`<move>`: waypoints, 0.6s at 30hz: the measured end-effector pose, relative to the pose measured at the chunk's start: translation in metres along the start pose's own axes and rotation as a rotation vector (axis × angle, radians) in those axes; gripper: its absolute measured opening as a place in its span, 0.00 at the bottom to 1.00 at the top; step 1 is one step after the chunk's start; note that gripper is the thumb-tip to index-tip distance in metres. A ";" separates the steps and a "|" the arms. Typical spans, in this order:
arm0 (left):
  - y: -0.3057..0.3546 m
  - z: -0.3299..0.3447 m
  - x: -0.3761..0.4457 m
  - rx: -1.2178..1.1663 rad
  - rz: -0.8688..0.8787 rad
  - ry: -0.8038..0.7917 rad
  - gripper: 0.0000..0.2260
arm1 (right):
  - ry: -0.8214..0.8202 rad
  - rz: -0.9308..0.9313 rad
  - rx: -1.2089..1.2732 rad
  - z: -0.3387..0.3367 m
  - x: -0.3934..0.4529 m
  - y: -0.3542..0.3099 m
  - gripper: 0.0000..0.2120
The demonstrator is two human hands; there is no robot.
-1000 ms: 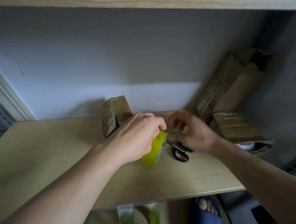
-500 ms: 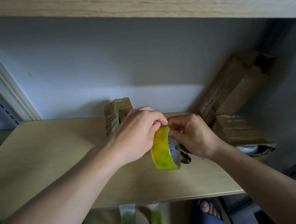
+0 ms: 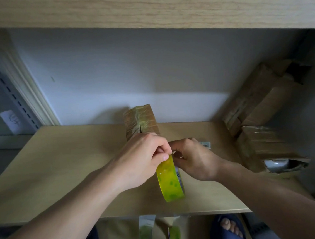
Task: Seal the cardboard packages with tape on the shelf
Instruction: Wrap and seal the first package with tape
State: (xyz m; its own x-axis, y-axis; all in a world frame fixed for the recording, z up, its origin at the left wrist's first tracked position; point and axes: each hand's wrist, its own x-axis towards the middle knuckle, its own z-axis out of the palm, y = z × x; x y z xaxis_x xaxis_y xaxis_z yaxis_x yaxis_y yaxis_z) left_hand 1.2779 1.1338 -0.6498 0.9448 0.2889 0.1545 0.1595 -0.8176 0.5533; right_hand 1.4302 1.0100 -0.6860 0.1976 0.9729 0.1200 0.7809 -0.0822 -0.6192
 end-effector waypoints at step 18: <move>-0.002 0.012 0.013 -0.020 0.044 0.208 0.07 | 0.161 0.120 0.158 -0.004 -0.001 0.006 0.09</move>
State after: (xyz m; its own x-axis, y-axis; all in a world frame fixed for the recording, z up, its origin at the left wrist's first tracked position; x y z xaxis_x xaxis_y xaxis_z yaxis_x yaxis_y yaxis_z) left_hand 1.2930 1.1331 -0.6586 0.8710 0.3515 0.3432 0.1117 -0.8220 0.5584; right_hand 1.4373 1.0075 -0.6869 0.3850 0.9102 0.1528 0.6462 -0.1477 -0.7487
